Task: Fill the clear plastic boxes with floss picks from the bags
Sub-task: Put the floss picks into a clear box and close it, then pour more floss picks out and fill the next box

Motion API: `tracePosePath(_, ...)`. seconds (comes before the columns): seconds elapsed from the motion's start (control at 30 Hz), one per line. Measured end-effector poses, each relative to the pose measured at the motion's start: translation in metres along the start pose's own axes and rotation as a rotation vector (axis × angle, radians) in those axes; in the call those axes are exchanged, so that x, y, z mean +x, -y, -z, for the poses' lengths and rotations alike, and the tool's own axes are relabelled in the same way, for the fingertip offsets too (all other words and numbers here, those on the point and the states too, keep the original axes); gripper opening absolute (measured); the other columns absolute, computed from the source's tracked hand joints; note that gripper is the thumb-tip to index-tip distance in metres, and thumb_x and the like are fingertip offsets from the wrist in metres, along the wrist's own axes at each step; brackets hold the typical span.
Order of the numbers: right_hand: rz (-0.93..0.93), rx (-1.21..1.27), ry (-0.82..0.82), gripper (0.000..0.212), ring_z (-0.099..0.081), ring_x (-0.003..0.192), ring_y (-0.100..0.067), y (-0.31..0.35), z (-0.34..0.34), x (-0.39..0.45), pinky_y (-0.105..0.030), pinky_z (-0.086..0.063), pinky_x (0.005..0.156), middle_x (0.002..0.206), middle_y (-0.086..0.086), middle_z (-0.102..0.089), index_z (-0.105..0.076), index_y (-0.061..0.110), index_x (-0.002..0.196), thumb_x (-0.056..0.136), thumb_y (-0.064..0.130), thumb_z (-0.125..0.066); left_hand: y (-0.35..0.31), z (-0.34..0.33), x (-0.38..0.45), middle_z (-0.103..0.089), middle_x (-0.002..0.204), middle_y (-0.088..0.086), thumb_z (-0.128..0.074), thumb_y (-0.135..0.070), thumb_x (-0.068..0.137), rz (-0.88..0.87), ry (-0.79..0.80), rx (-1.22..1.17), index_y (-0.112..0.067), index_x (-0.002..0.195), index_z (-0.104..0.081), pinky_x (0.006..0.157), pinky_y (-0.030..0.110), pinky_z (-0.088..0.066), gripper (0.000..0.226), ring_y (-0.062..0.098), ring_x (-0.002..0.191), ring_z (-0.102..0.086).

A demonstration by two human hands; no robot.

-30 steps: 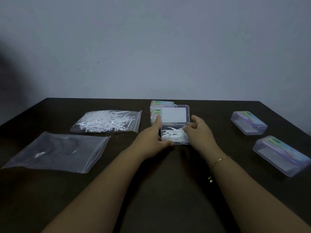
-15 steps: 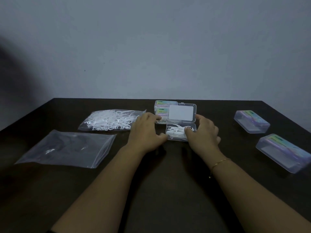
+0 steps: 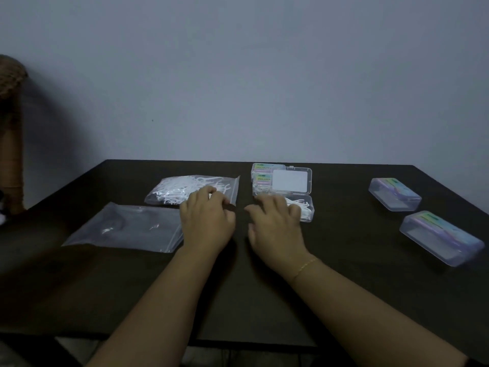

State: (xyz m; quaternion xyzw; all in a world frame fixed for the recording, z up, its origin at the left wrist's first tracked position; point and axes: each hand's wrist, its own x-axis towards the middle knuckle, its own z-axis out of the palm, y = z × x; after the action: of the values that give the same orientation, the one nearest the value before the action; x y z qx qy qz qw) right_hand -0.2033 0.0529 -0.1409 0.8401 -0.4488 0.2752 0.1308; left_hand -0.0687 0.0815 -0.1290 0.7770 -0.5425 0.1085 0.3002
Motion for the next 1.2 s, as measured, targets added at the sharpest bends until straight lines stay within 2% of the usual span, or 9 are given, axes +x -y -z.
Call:
tracePosePath(0.2,0.065,-0.004,0.167,0.023,-0.058,0.096,-0.029,0.031,-0.007,0.014,-0.039,-0.045,0.074,0.105,-0.007,-0.065,-0.071,0.018,0.088,0.065,0.018,-0.071,0.047,0.026,-0.01,-0.059,0.113,-0.002,-0.051,-0.019,0.09,0.142,-0.076,-0.025,-0.023,0.11,-0.062,0.096,0.038,-0.04,0.023,0.018,0.106,-0.053)
tracePosePath(0.33,0.15,0.056,0.253,0.037,-0.029,0.134,-0.029,0.047,-0.015,0.028,-0.043,-0.028,0.098,0.147,-0.011,-0.035,-0.054,0.013,0.128,0.093,0.017,-0.043,0.085,0.044,-0.002,-0.059,0.116,0.002,-0.05,-0.018,0.094,0.355,0.169,-0.076,-0.027,0.117,-0.059,0.085,0.042,-0.051,0.027,0.017,0.093,-0.057)
tracePosePath(0.47,0.092,0.092,0.336,0.049,-0.016,0.142,-0.028,0.067,-0.025,0.043,-0.045,-0.021,0.108,0.156,-0.011,-0.019,-0.032,0.019,0.144,0.096,0.021,-0.037,0.111,0.048,-0.002,-0.059,0.108,-0.002,-0.05,-0.022,0.095,0.345,0.247,-0.024,-0.029,0.113,-0.059,0.082,0.033,-0.05,0.022,0.01,0.088,-0.056)
tracePosePath(0.57,0.029,0.109,0.404,0.049,-0.028,0.136,-0.029,0.075,-0.031,0.05,-0.045,-0.023,0.107,0.149,-0.011,-0.033,-0.029,0.021,0.145,0.096,0.02,-0.035,0.122,0.042,0.001,-0.059,0.092,-0.005,-0.051,-0.023,0.094,0.31,0.248,0.015,-0.029,0.099,-0.061,0.078,0.031,-0.051,0.013,0.008,0.08,-0.056)
tracePosePath(0.7,0.04,0.05,0.313,0.043,-0.046,0.12,-0.026,0.079,-0.031,0.048,-0.041,-0.028,0.1,0.13,-0.007,-0.053,-0.035,0.02,0.14,0.096,0.021,-0.035,0.133,0.039,0.024,-0.054,0.091,-0.005,-0.055,-0.023,0.092,0.347,0.329,0.021,-0.033,0.097,-0.058,0.08,0.032,-0.048,0.012,0.011,0.081,-0.053)
tracePosePath(0.87,0.019,0.028,0.239,0.047,-0.043,0.12,-0.025,0.078,-0.037,0.05,-0.038,-0.033,0.097,0.132,-0.008,-0.049,-0.032,0.019,0.142,0.096,0.024,-0.036,0.145,0.039,0.04,-0.052,0.114,-0.01,-0.061,-0.017,0.084,0.251,0.28,0.162,-0.037,0.082,-0.055,0.103,0.042,-0.03,0.021,0.018,0.12,-0.042)
tracePosePath(0.97,0.05,0.117,0.274,0.052,-0.037,0.13,-0.022,0.075,-0.039,0.051,-0.036,-0.032,0.102,0.144,-0.004,-0.039,-0.024,0.024,0.147,0.098,0.033,-0.038,0.146,0.036,0.039,-0.049,0.103,-0.012,-0.055,-0.033,0.088,0.173,0.105,0.122,-0.036,0.091,-0.056,0.097,0.038,-0.033,0.004,0.014,0.109,-0.045)
tracePosePath(1.07,0.061,0.115,0.332,0.045,-0.043,0.125,-0.021,0.072,-0.04,0.052,-0.035,-0.036,0.097,0.138,-0.001,-0.046,-0.036,0.025,0.142,0.099,0.038,-0.034,0.147,0.031,0.033,-0.053,0.103,-0.01,-0.053,-0.045,0.087,0.12,0.138,0.127,-0.034,0.099,-0.058,0.093,0.036,-0.038,0.017,0.011,0.1,-0.048)
tracePosePath(1.2,0.035,0.132,0.363,0.04,-0.05,0.116,-0.02,0.07,-0.034,0.05,-0.035,-0.039,0.092,0.128,0.0,-0.052,-0.048,0.023,0.132,0.098,0.04,-0.036,0.151,0.027,0.033,-0.06,0.106,-0.005,-0.05,-0.029,0.094,0.169,0.103,0.193,-0.03,0.109,-0.062,0.088,0.034,-0.045,0.02,0.012,0.093,-0.053)
